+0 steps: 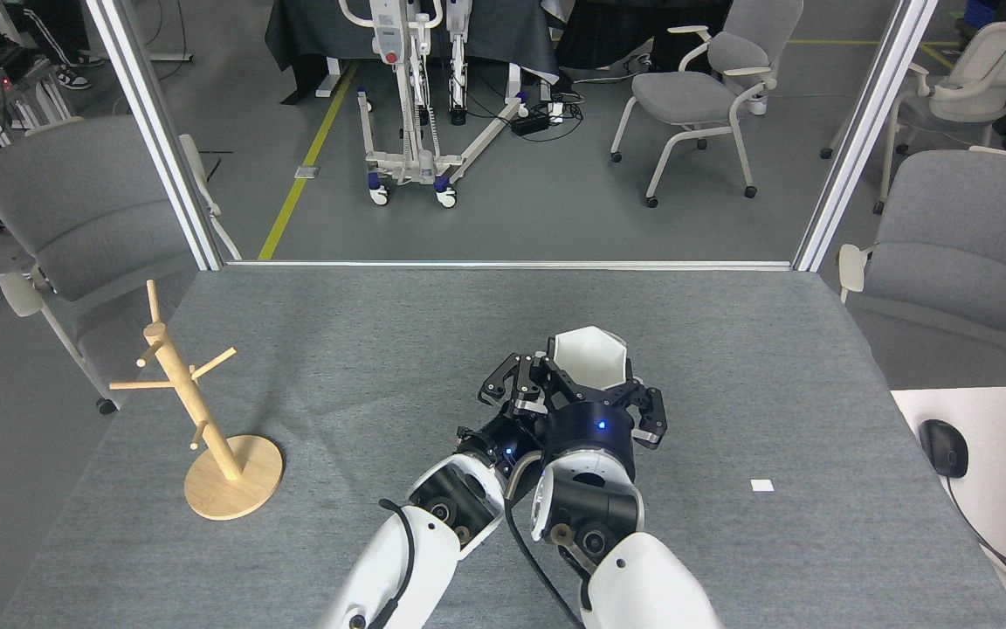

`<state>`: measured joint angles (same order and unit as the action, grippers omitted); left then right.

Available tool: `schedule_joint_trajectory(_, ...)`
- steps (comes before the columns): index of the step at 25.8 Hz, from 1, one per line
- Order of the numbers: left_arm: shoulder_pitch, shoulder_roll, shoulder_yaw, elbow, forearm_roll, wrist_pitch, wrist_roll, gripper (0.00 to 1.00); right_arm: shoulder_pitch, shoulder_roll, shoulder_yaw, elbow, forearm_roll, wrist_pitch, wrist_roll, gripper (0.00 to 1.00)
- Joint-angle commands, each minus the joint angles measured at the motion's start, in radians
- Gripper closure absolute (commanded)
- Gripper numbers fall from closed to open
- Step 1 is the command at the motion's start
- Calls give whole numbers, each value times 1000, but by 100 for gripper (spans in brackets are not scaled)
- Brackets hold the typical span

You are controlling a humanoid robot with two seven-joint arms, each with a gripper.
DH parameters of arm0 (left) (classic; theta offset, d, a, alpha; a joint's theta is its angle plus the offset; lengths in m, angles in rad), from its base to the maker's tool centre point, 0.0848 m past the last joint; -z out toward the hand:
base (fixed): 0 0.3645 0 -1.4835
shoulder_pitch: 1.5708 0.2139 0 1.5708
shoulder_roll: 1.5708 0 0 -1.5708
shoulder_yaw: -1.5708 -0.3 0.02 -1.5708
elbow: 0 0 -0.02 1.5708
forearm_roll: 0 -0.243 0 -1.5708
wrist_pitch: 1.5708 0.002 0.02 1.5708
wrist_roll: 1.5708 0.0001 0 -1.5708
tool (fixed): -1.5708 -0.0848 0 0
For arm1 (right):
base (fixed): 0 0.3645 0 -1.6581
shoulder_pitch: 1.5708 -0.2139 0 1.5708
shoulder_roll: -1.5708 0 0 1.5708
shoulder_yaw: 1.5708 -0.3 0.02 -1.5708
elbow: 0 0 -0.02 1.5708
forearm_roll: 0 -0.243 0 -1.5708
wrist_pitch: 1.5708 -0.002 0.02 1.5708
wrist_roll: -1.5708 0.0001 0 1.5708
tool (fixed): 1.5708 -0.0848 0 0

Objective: Hang cup on storage rack
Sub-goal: 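Grasp the cup with the left gripper beside the right gripper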

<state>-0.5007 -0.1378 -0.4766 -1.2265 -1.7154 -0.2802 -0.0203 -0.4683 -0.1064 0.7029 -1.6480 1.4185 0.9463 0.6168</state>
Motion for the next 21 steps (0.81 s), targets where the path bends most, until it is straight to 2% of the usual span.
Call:
schedule_joint_trajectory(1, -24, -3, -5, 33, 65, -43, -21, 1, 16, 25, 26, 7, 8, -9, 1, 76)
schedule_joint_trajectory(3, -27, -3, -3, 50, 76, -45, -23, 2, 20, 40, 30, 16, 25, -3, 1, 76)
schedule_joint_trajectory(4, -27, -2, -3, 55, 74, -50, -23, 11, 25, 50, 32, 19, 28, -3, 1, 76)
schedule_joint_trajectory(5, -25, 6, -5, 56, 72, -62, -23, 28, 31, 57, 38, 22, 31, -3, 1, 76)
schedule_joint_trajectory(6, -21, 12, -7, 51, 72, -85, -27, 55, 34, 59, 43, 24, 31, -3, 1, 76)
schedule_joint_trajectory(7, -15, 12, -7, 45, 72, -112, -30, 91, 34, 59, 43, 25, 31, -3, 1, 76)
schedule_joint_trajectory(8, -13, 12, -2, 51, 72, -143, -35, 100, 34, 59, 43, 25, 31, -4, 1, 76)
schedule_joint_trajectory(13, -15, 12, 4, 59, 68, -149, -38, 100, 30, 62, 41, 28, 31, -9, 0, 69)
schedule_joint_trajectory(15, -16, 12, 9, 59, 68, -148, -38, 100, 30, 62, 39, 36, 31, -11, 1, 56)
schedule_joint_trajectory(17, -16, 12, 10, 59, 68, -146, -38, 100, 28, 63, 35, 45, 31, -11, -2, 47)
schedule_joint_trajectory(20, -15, 17, 15, 61, 68, -146, -38, 100, 28, 79, 27, 59, 33, -17, -8, 15)
schedule_joint_trajectory(21, -15, 20, 16, 59, 68, -146, -38, 100, 25, 88, 24, 62, 33, -17, -11, 9)
